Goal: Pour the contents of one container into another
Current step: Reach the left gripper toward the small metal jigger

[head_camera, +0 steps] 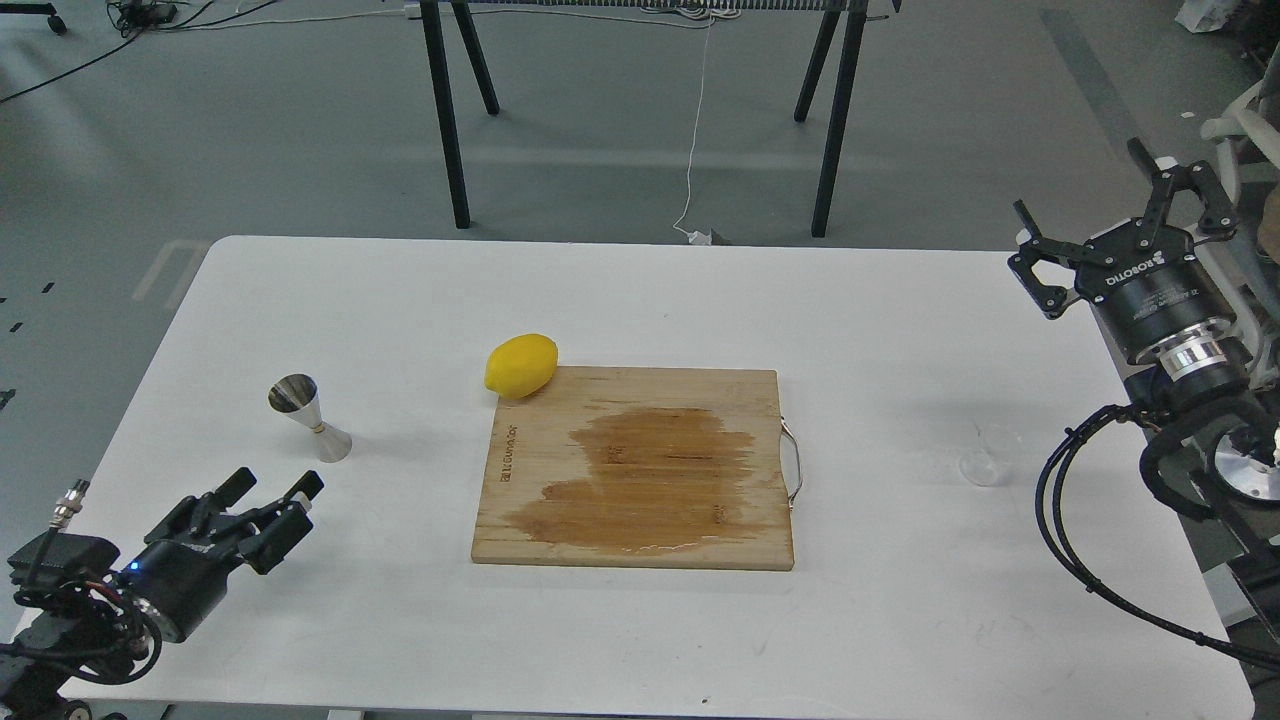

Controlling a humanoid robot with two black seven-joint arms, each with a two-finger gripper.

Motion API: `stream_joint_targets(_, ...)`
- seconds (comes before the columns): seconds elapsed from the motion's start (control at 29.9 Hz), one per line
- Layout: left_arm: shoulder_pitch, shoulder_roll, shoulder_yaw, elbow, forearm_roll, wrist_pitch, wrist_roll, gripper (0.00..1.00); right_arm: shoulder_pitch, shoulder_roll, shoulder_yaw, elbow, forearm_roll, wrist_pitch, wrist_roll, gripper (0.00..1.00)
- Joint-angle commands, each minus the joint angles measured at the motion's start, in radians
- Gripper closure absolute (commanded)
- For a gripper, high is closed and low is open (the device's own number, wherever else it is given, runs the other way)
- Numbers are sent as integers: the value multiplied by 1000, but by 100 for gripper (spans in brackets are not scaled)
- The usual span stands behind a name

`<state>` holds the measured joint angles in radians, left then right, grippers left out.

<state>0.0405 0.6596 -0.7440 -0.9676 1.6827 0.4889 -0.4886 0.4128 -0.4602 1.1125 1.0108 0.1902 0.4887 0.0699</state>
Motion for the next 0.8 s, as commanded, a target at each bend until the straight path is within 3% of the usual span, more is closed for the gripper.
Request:
stream_joint_targets(0.0, -54, -40, 31, 68, -3, 0, 0, 0, 0, -2, 0, 2, 0, 0, 1, 1)
stream_joint_targets(0.77, -249, -153, 117, 303, -14, 0, 0, 1, 0, -11, 1, 6, 0, 0, 1, 1)
